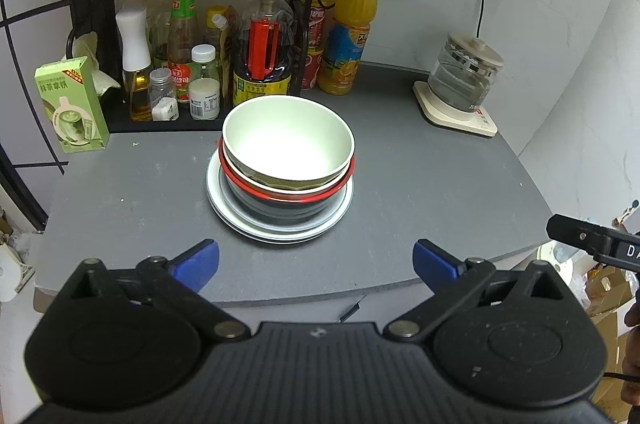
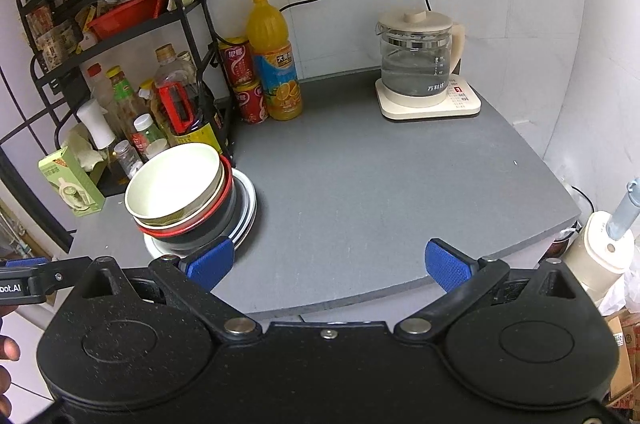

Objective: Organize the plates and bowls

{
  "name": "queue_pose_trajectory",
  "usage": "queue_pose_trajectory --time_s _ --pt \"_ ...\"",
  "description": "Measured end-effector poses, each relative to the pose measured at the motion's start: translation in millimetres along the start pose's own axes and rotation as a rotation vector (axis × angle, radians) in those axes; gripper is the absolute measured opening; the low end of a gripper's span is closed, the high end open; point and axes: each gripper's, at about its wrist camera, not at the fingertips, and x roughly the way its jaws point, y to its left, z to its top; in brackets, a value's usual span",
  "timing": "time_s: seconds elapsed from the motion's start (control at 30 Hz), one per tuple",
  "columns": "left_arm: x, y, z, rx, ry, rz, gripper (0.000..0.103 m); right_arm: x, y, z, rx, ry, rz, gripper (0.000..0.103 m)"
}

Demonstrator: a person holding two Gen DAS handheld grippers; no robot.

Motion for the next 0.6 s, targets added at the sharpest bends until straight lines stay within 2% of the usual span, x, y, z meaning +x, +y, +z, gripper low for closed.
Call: queue_pose_trajectory --time_s 0.27,0.6 --pt "-5.1 -2.5 -6.1 0.017 -0.010 -0.002 0.102 -10.9 5.4 -10.8 -0.015 -0.032 -0.024 0.103" --pt "-7.1 -2.5 -13.8 0.024 -0.007 0.001 0.102 -11.9 13.8 -21.8 -0.037 -0.014 -0.009 0.103"
